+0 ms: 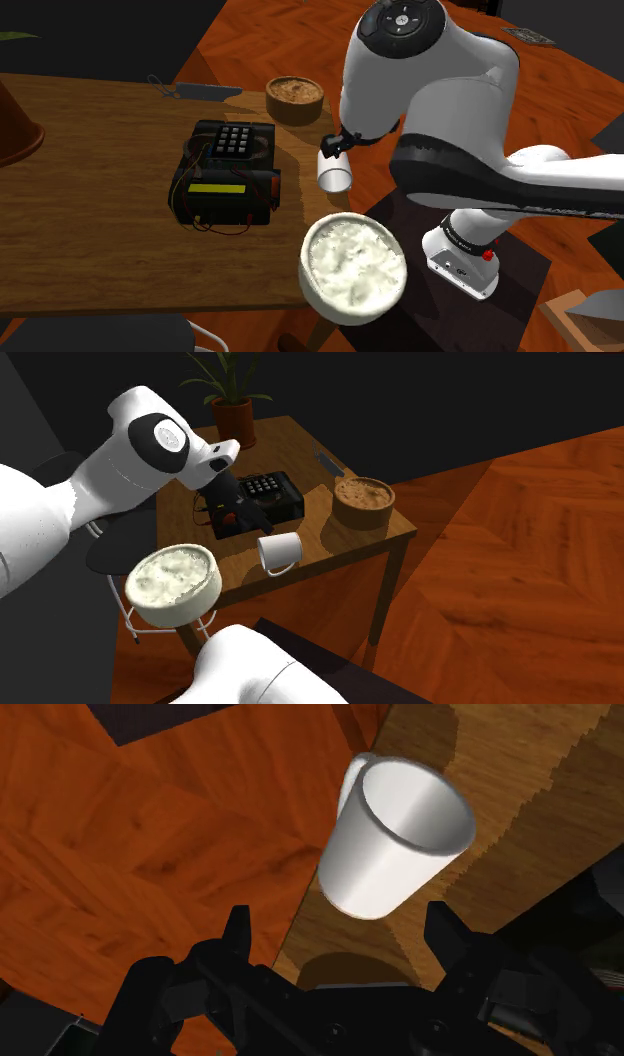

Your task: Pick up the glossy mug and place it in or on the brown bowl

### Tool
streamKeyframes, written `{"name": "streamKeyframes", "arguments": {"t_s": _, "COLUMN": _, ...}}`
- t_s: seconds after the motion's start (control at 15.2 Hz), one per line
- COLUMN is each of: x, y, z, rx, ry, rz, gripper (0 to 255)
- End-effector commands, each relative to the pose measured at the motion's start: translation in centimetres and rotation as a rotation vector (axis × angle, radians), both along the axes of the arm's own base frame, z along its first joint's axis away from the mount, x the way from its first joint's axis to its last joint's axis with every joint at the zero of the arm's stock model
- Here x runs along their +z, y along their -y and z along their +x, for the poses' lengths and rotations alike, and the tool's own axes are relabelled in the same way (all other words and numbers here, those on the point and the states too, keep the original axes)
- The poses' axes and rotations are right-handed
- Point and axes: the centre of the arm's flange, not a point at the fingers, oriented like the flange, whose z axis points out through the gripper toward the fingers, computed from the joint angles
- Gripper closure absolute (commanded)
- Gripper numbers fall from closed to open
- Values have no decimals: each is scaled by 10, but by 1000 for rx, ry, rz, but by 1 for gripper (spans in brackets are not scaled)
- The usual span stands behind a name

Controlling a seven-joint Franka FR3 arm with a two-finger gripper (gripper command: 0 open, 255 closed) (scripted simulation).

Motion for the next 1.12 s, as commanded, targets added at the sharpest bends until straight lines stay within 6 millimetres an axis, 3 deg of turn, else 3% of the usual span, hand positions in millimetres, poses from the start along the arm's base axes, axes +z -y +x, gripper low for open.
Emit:
{"name": "streamKeyframes", "arguments": {"t_s": 0.0, "x": -24, "y": -25, "z": 0, "rx": -35, "ry": 25, "rz": -46, "gripper": 0}}
{"name": "streamKeyframes", "arguments": {"t_s": 0.53, "x": -126, "y": -117, "z": 20, "rx": -167, "ry": 115, "rz": -234, "gripper": 0}}
{"name": "streamKeyframes", "arguments": {"t_s": 1.06, "x": -155, "y": -91, "z": 32, "rx": -169, "ry": 117, "rz": -237, "gripper": 0}}
